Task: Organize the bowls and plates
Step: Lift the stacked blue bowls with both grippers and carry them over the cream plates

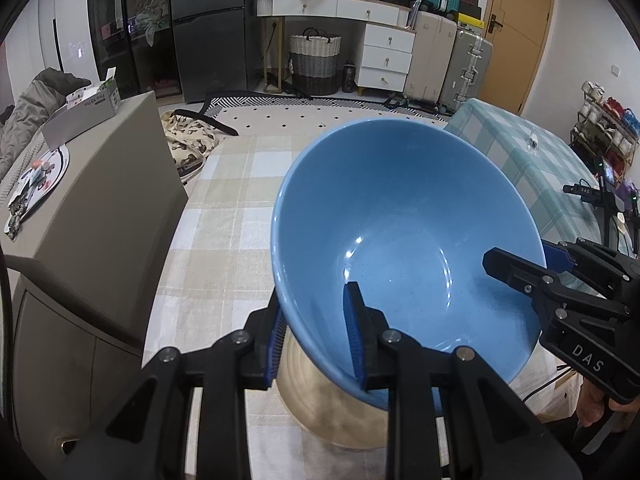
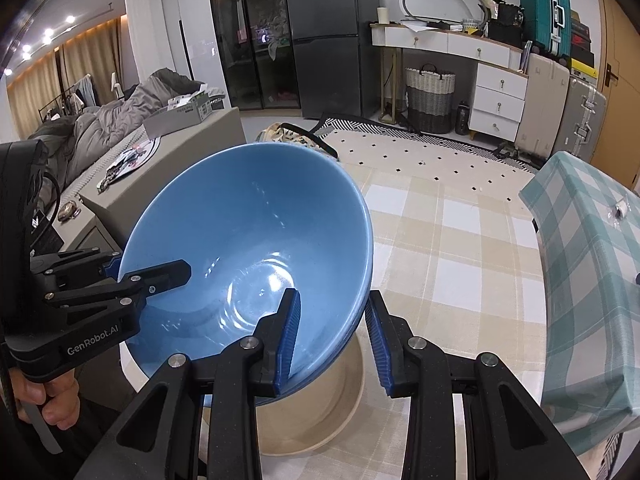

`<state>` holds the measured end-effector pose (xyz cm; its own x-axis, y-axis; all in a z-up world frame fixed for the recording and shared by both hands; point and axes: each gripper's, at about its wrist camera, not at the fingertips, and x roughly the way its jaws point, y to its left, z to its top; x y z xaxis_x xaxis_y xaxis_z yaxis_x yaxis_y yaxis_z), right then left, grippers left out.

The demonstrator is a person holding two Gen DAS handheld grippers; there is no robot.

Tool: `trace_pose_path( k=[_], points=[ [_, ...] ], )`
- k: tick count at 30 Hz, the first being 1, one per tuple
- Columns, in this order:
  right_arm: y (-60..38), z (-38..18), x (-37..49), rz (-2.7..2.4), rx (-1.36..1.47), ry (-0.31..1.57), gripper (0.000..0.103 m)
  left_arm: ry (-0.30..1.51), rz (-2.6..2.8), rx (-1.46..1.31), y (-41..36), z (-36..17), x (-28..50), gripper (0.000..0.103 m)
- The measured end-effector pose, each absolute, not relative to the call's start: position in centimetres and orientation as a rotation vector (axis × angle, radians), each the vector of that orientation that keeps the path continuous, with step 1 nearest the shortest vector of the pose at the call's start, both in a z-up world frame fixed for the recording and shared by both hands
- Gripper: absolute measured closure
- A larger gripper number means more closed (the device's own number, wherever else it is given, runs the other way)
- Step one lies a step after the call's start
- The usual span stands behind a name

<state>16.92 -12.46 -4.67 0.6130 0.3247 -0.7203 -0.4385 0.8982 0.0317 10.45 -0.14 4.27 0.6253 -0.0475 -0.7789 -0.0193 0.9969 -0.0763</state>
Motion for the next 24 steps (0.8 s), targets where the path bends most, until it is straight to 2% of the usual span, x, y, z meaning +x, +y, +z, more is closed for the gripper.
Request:
trace_pose_path(
  k=[24],
  points=[
    [-10.6,-9.9,18.5,0.423,-0.226,0.894,0.069,1.044,0.028,-0.038,-0.1,-1.5,12.3,0.078]
  ],
)
